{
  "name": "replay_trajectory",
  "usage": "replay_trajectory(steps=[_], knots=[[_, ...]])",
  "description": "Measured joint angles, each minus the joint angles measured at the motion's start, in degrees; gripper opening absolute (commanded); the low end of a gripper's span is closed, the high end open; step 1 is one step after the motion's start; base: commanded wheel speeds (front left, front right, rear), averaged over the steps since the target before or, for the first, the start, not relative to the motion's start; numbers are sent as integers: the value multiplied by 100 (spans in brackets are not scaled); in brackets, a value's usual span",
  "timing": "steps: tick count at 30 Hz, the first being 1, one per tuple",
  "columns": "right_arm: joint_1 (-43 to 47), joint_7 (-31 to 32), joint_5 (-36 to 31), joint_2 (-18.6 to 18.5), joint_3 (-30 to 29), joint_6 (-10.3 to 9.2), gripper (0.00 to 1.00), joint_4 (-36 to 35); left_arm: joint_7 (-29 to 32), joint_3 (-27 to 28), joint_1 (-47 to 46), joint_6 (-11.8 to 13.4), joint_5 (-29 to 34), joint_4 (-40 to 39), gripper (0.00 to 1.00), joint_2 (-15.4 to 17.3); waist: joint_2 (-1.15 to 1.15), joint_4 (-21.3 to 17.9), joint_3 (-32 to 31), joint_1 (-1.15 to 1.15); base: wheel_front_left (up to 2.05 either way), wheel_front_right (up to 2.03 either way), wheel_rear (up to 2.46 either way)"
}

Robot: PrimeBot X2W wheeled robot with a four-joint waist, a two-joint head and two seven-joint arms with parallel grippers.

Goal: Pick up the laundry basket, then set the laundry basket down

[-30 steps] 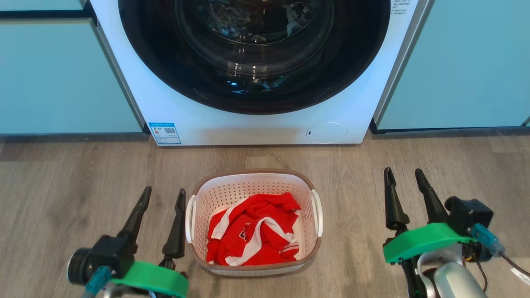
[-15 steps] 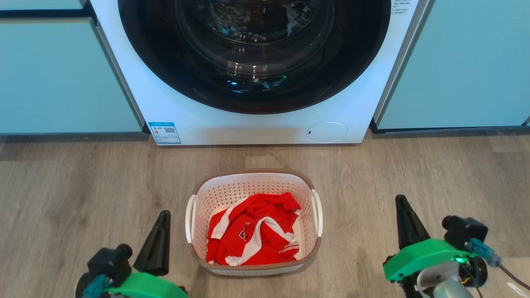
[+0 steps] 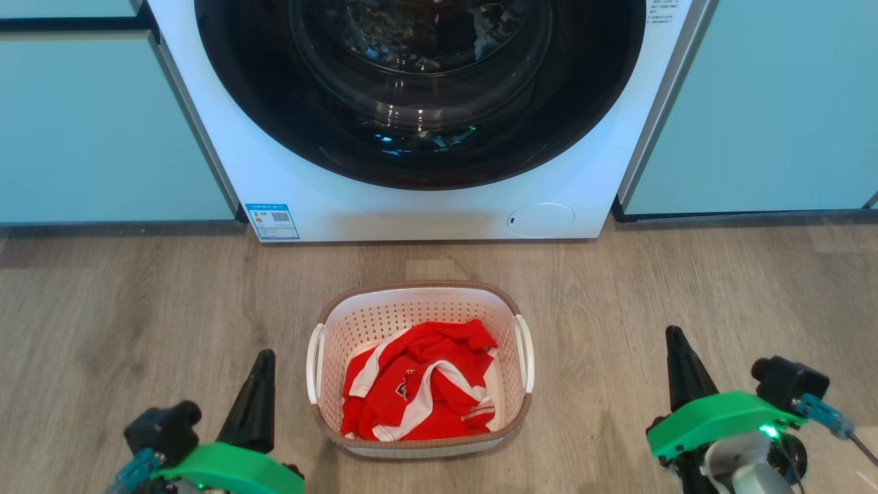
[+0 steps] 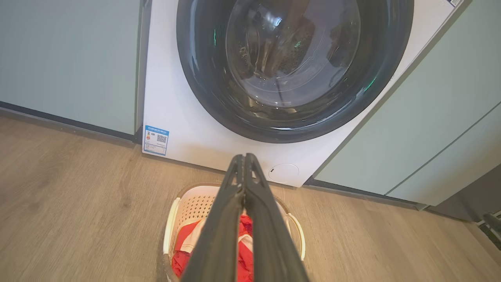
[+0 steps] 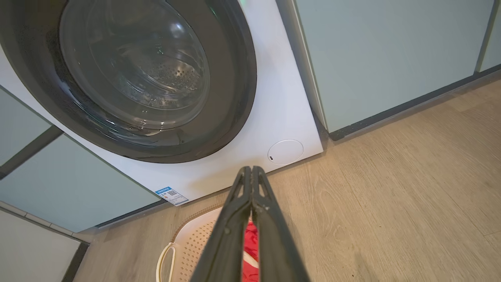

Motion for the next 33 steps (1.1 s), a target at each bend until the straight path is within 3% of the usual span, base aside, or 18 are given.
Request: replay_trajectory(steps=[33], knots=[[-55, 487, 1903, -66, -365, 0, 0, 78, 458, 305, -367, -3, -2223, 269, 0, 20, 0, -25, -24, 0, 0, 0, 0]])
